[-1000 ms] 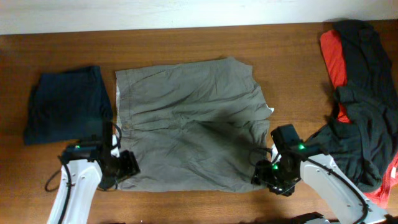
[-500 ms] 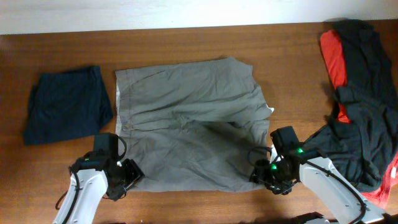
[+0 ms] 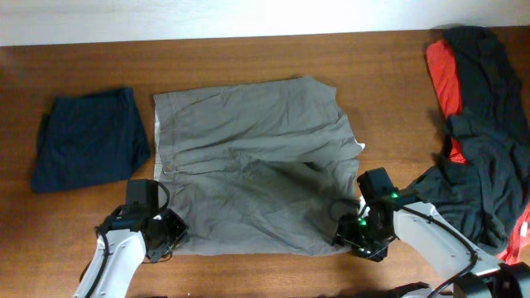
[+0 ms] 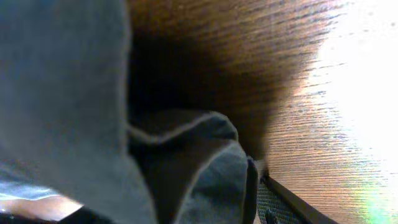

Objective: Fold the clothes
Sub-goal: 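Grasp the bottom hem corners of the shorts with both grippers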

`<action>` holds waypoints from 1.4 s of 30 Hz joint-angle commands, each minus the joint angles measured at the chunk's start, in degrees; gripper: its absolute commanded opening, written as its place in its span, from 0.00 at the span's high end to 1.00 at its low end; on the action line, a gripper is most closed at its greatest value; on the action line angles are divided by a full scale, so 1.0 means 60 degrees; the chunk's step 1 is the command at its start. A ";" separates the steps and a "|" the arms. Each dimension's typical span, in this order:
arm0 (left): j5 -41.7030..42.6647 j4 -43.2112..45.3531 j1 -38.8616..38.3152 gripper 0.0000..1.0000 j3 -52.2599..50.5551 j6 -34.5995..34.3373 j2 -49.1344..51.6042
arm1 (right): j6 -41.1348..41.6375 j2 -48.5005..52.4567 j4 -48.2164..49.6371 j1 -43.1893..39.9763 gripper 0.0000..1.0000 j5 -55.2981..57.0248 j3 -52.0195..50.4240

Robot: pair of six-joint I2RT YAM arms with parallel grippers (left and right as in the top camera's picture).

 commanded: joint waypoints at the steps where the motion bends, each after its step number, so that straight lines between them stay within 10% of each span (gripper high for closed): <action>1: 0.0066 0.0244 0.0051 0.85 -0.0178 -0.0051 -0.0102 | 0.0069 0.0517 0.0189 0.0087 0.40 -0.0018 -0.0095; 6: 0.0109 0.0208 0.0051 0.99 -0.0175 0.0047 -0.0102 | 0.0073 0.0590 0.0288 0.0087 0.85 -0.0015 -0.0084; 10: 0.0106 -0.0397 0.0055 0.99 -0.0047 0.0488 -0.0233 | 0.0069 0.0474 0.0164 0.0076 0.96 -0.0051 -0.0015; 14: 0.0102 -0.0911 0.0055 0.99 0.0335 0.0488 -0.0838 | 0.0040 0.0073 0.0102 0.0076 0.96 -0.0044 0.0211; 17: 0.0098 -0.1086 0.0055 0.47 0.0350 0.0484 -0.1118 | 0.0040 0.0036 0.0102 0.0076 0.96 -0.0040 0.0259; 20: 0.0087 -0.1490 0.0055 0.28 0.0346 0.0477 -0.1133 | 0.0036 0.0036 0.0106 0.0080 0.96 -0.0011 0.0259; 31: -0.1337 -0.0652 0.0055 0.26 -0.0317 -0.1526 -0.1089 | -0.0211 0.0036 0.0102 0.0076 0.94 0.0062 0.0259; 42: -0.1016 0.0102 0.0051 0.46 -0.0892 -0.1661 -0.0659 | -0.0211 0.0036 0.0098 0.0080 0.93 0.0058 0.0255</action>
